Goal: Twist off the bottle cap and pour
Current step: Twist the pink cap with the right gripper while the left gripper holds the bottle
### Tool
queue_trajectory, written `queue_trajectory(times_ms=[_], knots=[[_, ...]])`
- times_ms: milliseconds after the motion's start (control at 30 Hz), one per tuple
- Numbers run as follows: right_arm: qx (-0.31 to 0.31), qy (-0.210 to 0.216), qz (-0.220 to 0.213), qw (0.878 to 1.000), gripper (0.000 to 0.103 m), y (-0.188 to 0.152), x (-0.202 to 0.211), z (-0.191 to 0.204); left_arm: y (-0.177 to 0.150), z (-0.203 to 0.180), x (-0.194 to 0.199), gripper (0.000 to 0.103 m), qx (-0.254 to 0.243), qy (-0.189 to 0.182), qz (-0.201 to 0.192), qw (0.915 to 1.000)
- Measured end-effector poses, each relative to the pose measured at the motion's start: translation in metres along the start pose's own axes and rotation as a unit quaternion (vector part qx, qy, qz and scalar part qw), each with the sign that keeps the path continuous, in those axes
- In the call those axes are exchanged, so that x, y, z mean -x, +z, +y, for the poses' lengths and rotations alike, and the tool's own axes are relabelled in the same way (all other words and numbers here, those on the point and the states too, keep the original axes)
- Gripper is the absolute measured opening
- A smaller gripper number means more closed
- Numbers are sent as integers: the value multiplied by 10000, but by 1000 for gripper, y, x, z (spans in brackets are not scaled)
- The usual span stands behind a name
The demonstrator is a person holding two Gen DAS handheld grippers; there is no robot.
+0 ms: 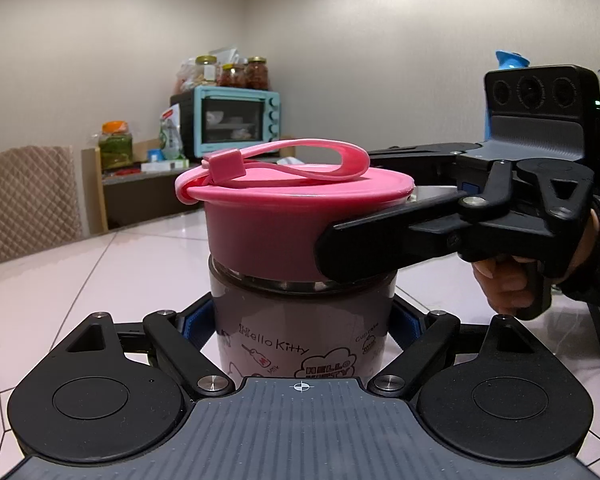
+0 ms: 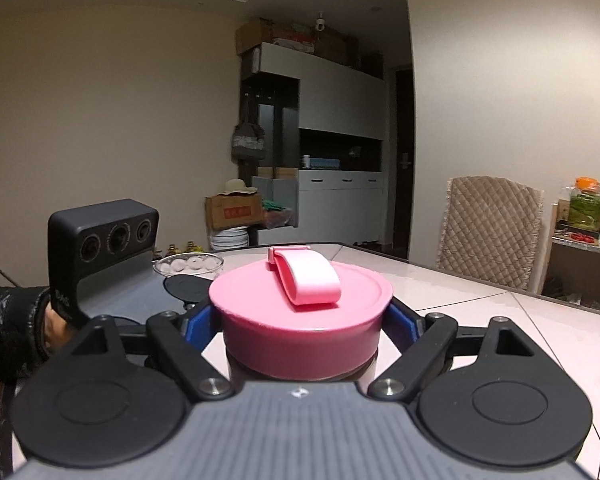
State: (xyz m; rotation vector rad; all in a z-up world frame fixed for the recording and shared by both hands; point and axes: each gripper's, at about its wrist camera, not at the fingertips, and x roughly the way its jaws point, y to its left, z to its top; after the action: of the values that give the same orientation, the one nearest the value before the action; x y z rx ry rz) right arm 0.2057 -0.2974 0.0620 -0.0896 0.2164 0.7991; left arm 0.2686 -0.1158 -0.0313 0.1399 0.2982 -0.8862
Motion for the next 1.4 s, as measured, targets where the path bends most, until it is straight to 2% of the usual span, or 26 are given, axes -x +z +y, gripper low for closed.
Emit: queue_trajectory(times_ms=[267,433,533,967,1400], knots=[[-259,-1213,30,9923,103,11,9,33,0,1,0,90,-3,3,-1,10000],[-561,-1655,-4,9846,103,15,10,49,0,0,0,90,-2,1,-1,10000],[-521,-1972,-48,9790,103,12,7,56,0,0,0,90,-2,1,-1,10000],[-667,-2500,-62,9659,101,5,-24,68,0,0,0,90,-2,1,-1,10000],[-803,-2647,-21,9610,94,1,-35,73,1,0,0,90,-3,1,-2,10000]])
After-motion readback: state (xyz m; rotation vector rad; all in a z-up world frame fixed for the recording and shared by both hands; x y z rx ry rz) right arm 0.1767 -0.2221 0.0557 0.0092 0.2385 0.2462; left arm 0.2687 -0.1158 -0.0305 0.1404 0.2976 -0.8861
